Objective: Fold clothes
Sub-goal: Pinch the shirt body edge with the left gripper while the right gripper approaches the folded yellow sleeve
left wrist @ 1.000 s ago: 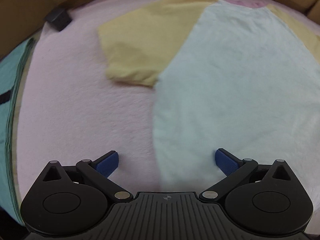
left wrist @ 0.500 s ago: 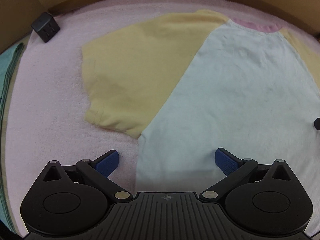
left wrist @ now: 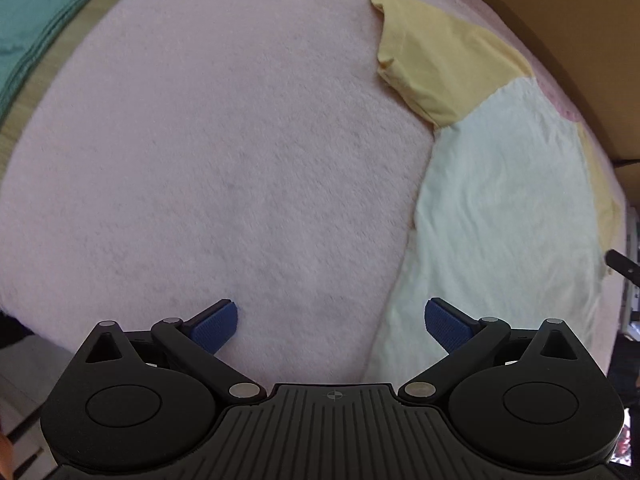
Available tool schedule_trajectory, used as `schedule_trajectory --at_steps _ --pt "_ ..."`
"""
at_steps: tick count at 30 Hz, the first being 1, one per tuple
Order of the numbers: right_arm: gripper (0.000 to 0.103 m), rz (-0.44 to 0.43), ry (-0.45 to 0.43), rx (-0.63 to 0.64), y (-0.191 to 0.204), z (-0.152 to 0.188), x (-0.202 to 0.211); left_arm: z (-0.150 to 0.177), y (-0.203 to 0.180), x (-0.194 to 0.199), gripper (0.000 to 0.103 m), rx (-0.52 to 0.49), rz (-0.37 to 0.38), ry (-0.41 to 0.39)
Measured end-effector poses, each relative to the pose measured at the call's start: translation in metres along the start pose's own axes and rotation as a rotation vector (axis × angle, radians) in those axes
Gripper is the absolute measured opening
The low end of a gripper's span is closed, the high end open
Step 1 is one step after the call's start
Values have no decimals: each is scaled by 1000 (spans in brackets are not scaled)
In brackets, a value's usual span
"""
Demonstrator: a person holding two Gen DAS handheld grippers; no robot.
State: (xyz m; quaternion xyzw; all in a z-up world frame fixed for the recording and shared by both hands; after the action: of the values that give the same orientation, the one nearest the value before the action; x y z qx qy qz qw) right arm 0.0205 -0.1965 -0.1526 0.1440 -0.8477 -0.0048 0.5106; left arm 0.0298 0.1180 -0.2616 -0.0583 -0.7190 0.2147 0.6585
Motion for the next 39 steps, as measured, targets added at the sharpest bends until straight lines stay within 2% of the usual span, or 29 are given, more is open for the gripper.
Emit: schedule_trajectory --at_steps 5,8,10,12,14,19,21,24,28,34,39 --pt "73 -89 18 97 56 -4 -11 25 -7 -2 99 15 48 40" --pt "73 -118 2 175 84 -10 -10 37 -12 -2 93 -30 10 47" --pt "73 -117 -30 250 103 -16 -8 47 -20 -3 84 -78 -1 57" --pt "73 -116 -68 336 121 -23 -10 56 -28 -5 72 -128 5 66" --pt "72 -122 -93 414 138 -30 -15 65 -35 -6 49 -179 6 69" --pt "71 -140 -157 644 189 -39 -34 70 -38 -4 48 -201 28 48" --pt "71 -144 -180 730 209 -40 -43 70 -36 -3 39 -204 38 41" --pt "69 -130 -197 820 233 -46 -61 73 -30 -3 35 -199 41 33" --pt "54 -115 -194 890 259 -54 -83 71 -28 -3 26 -169 56 21" --pt "44 -106 -164 1000 286 -52 -107 67 -25 -3 10 -147 60 15" --pt "33 -66 -140 1037 294 -51 -121 64 -20 0 4 -135 63 23"
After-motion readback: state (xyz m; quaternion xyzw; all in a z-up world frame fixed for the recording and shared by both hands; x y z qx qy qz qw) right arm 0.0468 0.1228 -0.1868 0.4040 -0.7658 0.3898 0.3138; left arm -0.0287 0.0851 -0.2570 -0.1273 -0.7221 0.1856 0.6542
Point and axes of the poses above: each gripper's, at about its wrist camera, not at the fingertips, and x roughly against the way its jaws point, y to its left, z to its underside, the point moved 5 cm from there along -x, roughly the way its jaws point, and after that the axes turned 5 degrees about x, right-handed, at the moved point
